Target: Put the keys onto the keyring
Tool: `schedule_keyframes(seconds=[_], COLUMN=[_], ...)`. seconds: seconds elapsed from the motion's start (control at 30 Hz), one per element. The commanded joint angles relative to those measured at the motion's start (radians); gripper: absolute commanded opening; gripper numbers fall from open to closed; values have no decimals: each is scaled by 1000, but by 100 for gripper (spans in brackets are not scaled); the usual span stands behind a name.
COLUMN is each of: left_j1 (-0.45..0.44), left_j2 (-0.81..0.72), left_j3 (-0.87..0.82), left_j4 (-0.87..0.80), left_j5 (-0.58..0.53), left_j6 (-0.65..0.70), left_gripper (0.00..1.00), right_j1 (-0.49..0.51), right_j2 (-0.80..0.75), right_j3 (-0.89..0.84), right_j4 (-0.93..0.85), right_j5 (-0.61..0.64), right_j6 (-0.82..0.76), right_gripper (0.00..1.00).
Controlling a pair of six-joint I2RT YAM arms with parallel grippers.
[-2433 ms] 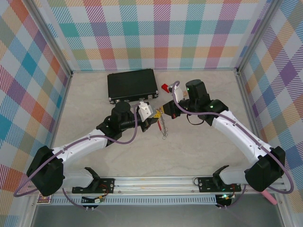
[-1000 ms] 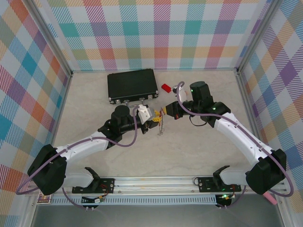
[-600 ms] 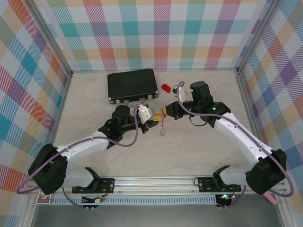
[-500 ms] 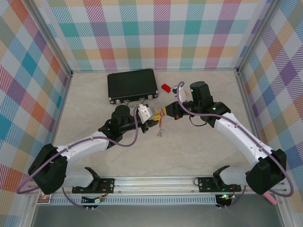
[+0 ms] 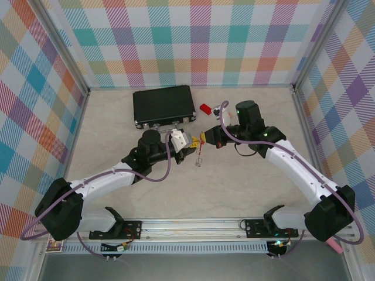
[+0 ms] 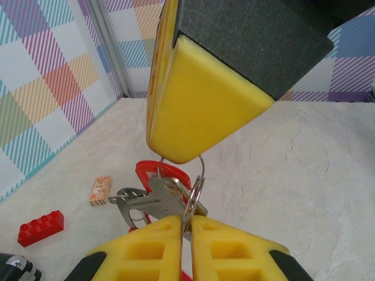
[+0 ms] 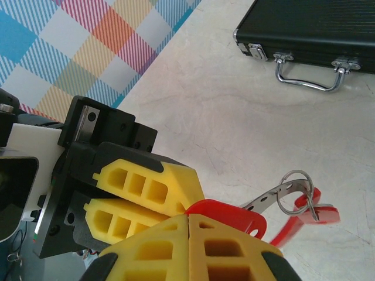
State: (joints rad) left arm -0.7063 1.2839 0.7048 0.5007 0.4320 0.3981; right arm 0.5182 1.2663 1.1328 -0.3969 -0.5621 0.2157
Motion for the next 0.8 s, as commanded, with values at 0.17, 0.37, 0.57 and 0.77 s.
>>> schedule_keyframes(seconds=[0.17, 0.37, 0.57, 0.77], left_j1=[0, -2, -2, -2], left_j2=[-4, -6, -17, -42], left_j3=[56, 49, -21, -82], left_j4=[7, 12, 179, 301], left_j5=[57, 60, 22, 4], left_j6=[12, 7, -77, -140], left_gripper=[11, 0, 0, 0], right_j1=[7, 6, 3, -11], right_j2=[-16, -16, -18, -1], right_j3=[-5, -7, -26, -46], right_j4=[25, 19, 29, 33], right_j5=[-39, 3, 67, 120], right_j6=[-25, -2, 45, 101], right_gripper=[0, 0, 0, 0])
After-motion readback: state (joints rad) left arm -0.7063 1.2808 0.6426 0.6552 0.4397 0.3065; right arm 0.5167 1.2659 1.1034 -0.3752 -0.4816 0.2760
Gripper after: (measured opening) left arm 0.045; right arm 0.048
